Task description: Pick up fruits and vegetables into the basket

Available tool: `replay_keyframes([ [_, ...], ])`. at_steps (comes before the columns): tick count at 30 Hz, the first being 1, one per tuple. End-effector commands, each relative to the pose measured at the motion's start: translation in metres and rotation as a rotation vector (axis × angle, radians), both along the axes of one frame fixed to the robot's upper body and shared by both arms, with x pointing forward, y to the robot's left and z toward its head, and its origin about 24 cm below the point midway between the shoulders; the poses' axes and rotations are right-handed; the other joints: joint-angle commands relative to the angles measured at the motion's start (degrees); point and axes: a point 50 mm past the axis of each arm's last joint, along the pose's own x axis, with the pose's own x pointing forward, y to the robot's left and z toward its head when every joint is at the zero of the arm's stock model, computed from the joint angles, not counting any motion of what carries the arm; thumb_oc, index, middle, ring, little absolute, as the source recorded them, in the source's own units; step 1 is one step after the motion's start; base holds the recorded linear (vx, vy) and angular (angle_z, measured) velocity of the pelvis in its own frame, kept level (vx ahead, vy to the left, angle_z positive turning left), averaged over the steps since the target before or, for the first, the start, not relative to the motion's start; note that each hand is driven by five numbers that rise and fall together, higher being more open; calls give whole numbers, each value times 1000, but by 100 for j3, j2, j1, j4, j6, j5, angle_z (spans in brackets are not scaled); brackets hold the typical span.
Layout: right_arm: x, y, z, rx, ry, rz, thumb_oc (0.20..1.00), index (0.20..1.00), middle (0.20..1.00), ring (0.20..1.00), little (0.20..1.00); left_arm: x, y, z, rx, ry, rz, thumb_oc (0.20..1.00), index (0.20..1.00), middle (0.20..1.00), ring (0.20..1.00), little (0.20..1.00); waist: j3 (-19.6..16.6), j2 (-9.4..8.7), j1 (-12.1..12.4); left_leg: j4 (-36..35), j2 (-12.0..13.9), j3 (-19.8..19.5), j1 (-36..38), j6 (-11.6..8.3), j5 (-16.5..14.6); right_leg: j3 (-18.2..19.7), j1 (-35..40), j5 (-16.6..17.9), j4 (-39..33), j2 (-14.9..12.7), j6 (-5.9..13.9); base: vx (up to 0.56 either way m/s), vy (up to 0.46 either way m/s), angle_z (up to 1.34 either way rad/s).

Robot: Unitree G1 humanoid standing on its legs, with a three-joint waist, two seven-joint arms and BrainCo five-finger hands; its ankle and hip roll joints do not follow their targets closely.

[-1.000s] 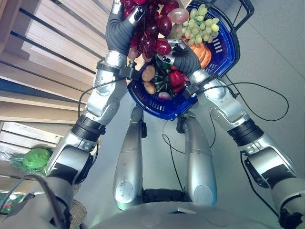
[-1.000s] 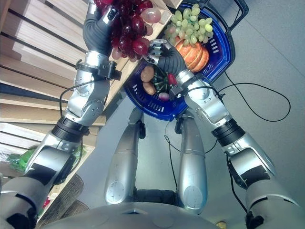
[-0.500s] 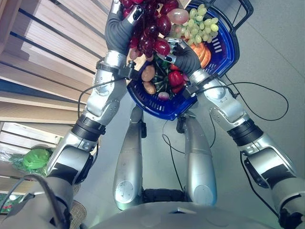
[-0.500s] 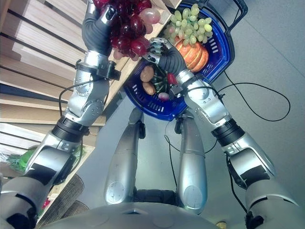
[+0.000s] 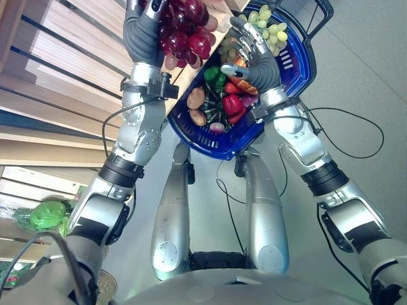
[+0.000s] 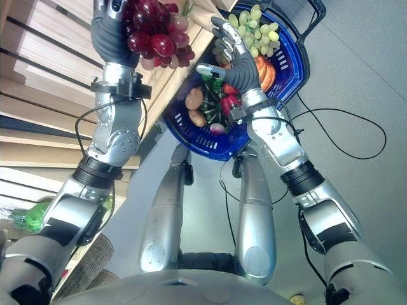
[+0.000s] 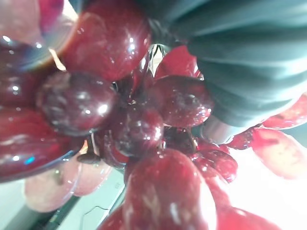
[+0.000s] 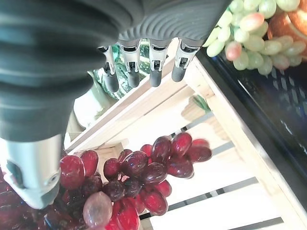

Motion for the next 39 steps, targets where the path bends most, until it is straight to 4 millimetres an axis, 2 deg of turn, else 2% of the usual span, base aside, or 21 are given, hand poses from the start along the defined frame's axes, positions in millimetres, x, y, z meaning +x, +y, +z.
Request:
replay_keyframes([
  [1, -17, 16, 25, 55, -141, 81, 1000, 1000, 1000, 1000, 1000, -14, 2, 23, -114, -155, -104, 200, 200, 200, 200, 200, -267, -212, 61, 561, -312, 371, 67, 160, -734, 198, 509, 759, -1253, 148, 713, 0, 0, 0],
  [8, -17, 23, 25, 10, -139, 114, 1000, 1000, 1000, 1000, 1000, -14, -10, 20, -79, -142, -198, 200, 200, 200, 200, 200, -267, -214, 61, 559, -315, 388, 52, 166, -723, 192, 504, 772, -1274, 148, 711, 0, 0, 0],
  [21, -18, 35, 28, 0, -116, 171, 1000, 1000, 1000, 1000, 1000, -27, -51, 15, 136, -165, -393, 200, 200, 200, 200, 200, -267, -232, 79, 512, -327, 386, 77, 196, -691, 163, 551, 829, -1337, 168, 709, 0, 0, 0],
  [39, -17, 45, 30, -1, -105, 191, 1000, 1000, 1000, 1000, 1000, -43, -78, 12, 257, -207, -569, 200, 200, 200, 200, 200, -267, -255, 84, 525, -338, 379, 44, 235, -680, 160, 521, 880, -1347, 191, 700, 0, 0, 0],
])
